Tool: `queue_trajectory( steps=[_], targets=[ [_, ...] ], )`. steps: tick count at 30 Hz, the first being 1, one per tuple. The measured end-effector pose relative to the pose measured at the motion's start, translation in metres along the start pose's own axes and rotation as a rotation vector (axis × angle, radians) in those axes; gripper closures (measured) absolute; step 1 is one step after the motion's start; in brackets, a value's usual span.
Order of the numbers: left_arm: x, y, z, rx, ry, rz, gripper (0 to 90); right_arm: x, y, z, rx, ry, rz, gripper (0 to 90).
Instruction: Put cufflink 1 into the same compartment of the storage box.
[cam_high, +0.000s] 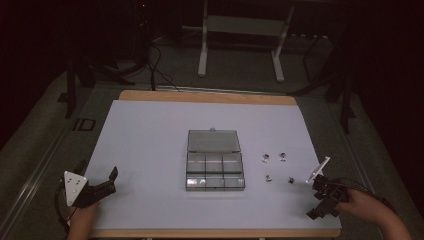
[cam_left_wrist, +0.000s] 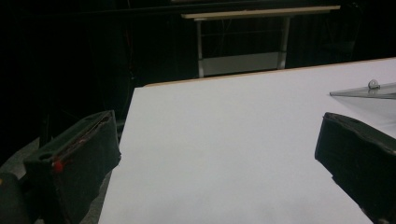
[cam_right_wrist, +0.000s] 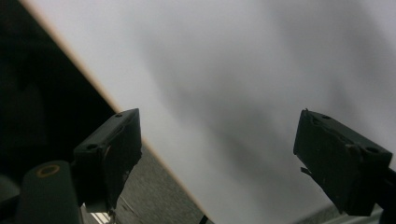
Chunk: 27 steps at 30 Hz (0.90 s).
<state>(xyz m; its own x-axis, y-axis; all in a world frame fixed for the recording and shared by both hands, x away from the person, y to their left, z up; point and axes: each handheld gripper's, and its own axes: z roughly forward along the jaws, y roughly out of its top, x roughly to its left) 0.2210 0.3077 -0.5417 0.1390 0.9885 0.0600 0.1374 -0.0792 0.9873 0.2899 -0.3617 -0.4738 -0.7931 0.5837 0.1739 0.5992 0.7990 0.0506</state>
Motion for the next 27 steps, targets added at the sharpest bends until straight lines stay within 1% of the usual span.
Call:
queue_trajectory(
  steps=[1,2,3,4,5,6,7,8,10,11,12,13,14,15,16,17,18,19,20,23,24,25,26,27],
  targets=[
    [0.0,0.0,0.0,0.0,0.0,0.0,1.0,0.006,0.002,0.0,0.002,-0.005,-0.053,15.1],
    [0.0,0.0,0.0,0.0,0.0,0.0,1.0,0.006,0.002,0.0,0.002,-0.005,-0.053,15.1],
    [0.0,0.0,0.0,-0.001,0.0,0.0,1.0,0.011,0.005,0.001,0.019,0.01,-0.088,15.1],
    [0.0,0.0,0.0,-0.001,0.0,0.0,1.0,0.011,0.005,0.001,0.019,0.01,-0.088,15.1],
    [0.0,0.0,0.0,0.0,0.0,0.0,1.0,0.015,0.008,0.003,0.035,0.009,-0.126,15.2],
    [0.0,0.0,0.0,0.0,0.0,0.0,1.0,0.015,0.008,0.003,0.035,0.009,-0.126,15.2],
    [0.0,0.0,0.0,-0.001,-0.001,-0.001,1.0,0.018,0.011,0.004,0.046,0.015,-0.147,15.2],
    [0.0,0.0,0.0,0.0,-0.001,-0.001,1.0,0.018,0.011,0.004,0.046,0.015,-0.147,15.2],
    [0.0,0.0,0.0,0.0,-0.001,-0.001,1.0,0.022,0.014,0.005,0.054,0.014,-0.175,15.2],
    [0.0,0.0,0.0,0.0,-0.001,-0.001,1.0,0.026,0.018,0.007,0.068,0.015,-0.199,15.2],
    [0.0,0.0,0.0,0.0,-0.001,-0.001,1.0,0.026,0.018,0.007,0.068,0.015,-0.199,15.2],
    [0.0,0.0,0.0,0.0,-0.001,-0.002,1.0,0.029,0.021,0.008,0.079,0.018,-0.217,15.2],
    [0.0,0.0,0.0,0.0,-0.001,-0.002,1.0,0.029,0.021,0.008,0.079,0.018,-0.217,15.2],
    [0.0,0.0,0.0,0.0,-0.002,-0.001,1.0,0.033,0.026,0.009,0.088,0.028,-0.24,15.2],
    [0.0,0.0,0.0,0.0,-0.002,-0.001,1.0,0.033,0.026,0.009,0.088,0.028,-0.24,15.2],
    [0.0,0.0,0.0,0.0,-0.002,-0.001,1.0,0.035,0.029,0.009,0.089,0.028,-0.255,15.6],
    [0.0,0.0,0.0,-0.001,-0.002,-0.001,1.0,0.036,0.031,0.009,0.091,0.026,-0.27,18.0],
    [0.0,0.0,0.0,0.0,-0.002,0.0,1.0,0.04,0.037,0.009,0.095,0.027,-0.296,18.1],
    [0.0,0.0,0.0,0.0,-0.001,-0.001,1.0,0.04,0.037,0.009,0.095,0.027,-0.296,18.1],
    [0.0,0.0,0.0,0.0,-0.002,0.0,1.0,0.045,0.048,0.008,0.092,0.025,-0.324,18.0],
    [0.0,0.0,0.0,0.001,-0.002,0.0,1.0,0.045,0.048,0.008,0.092,0.025,-0.324,18.0],
    [0.0,0.0,0.0,0.001,-0.001,0.0,1.0,0.047,0.055,0.007,0.088,0.027,-0.336,17.9],
    [0.0,0.0,0.0,0.0,-0.002,0.0,1.0,0.047,0.055,0.007,0.088,0.027,-0.336,17.9],
    [0.0,0.0,0.0,0.0,-0.002,0.001,1.0,0.048,0.058,0.008,0.087,0.024,-0.348,17.7]
  ],
)
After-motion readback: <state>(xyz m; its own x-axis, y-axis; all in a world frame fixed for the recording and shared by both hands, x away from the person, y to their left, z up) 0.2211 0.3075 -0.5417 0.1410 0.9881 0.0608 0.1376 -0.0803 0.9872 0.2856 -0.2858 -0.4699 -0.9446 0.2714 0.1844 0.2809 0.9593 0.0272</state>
